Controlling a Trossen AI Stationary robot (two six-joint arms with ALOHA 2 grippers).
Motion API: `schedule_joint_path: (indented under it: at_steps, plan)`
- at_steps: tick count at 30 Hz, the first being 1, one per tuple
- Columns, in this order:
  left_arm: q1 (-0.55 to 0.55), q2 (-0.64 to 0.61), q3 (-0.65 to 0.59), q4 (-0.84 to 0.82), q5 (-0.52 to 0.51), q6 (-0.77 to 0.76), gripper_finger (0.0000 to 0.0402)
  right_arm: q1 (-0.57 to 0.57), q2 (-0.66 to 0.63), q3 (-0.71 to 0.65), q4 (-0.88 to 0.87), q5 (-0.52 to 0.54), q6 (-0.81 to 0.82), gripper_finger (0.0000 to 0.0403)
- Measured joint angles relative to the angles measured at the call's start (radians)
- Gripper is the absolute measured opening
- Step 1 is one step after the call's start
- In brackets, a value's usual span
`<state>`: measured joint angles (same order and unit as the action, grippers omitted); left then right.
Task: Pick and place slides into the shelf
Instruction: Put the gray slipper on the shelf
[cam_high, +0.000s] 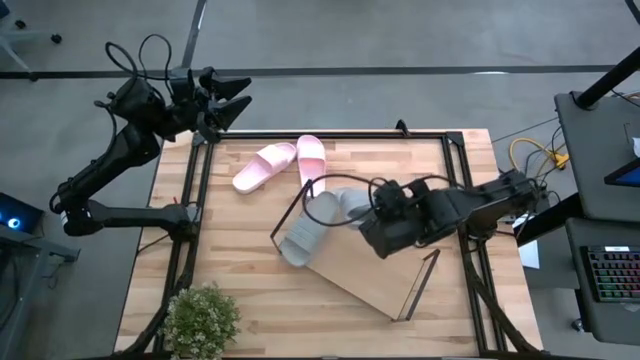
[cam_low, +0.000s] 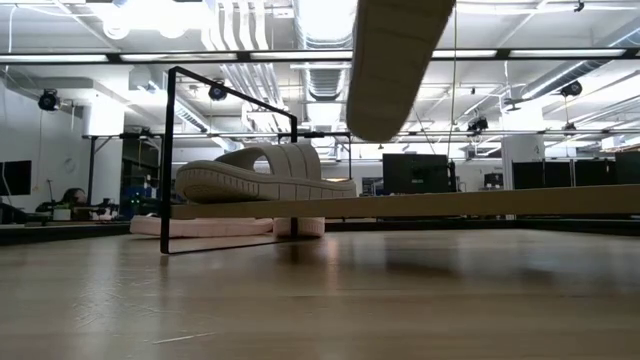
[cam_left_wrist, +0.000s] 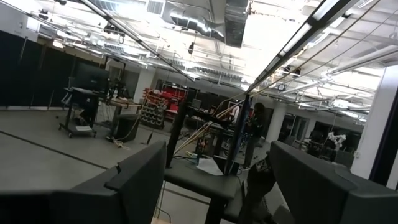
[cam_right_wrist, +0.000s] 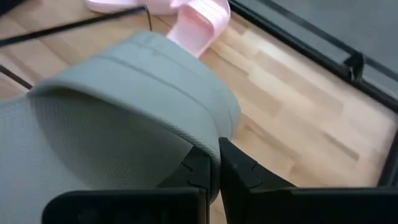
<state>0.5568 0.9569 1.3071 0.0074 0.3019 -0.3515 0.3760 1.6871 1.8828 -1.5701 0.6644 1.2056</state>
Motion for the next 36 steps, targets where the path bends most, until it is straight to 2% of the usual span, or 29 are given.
schedule_joint_path:
  at_steps: [6,10,21,27,30,36]
  plan:
    - [0.000,0.002,0.000,0.001,0.000,0.000,0.0272,0.036,0.035,-0.084,0.000,0.003,0.154,0.0008]
    - [0.000,0.004,0.000,0.002,0.000,0.000,0.0272,0.063,0.070,-0.120,0.006,0.046,0.266,0.0008]
    - [0.000,0.018,0.000,0.001,0.001,-0.004,0.0272,0.099,0.331,-0.076,-0.001,0.152,0.540,0.0008]
    - [0.000,0.018,0.000,0.001,0.004,-0.004,0.0272,0.100,0.423,-0.035,-0.002,0.141,0.551,0.0008]
    - [0.000,0.018,0.000,0.001,0.006,-0.004,0.0272,0.100,0.429,-0.001,-0.002,0.137,0.541,0.0008]
    - [0.000,0.021,0.000,0.002,0.007,0.000,0.0272,0.099,0.423,0.094,-0.003,0.144,0.423,0.0008]
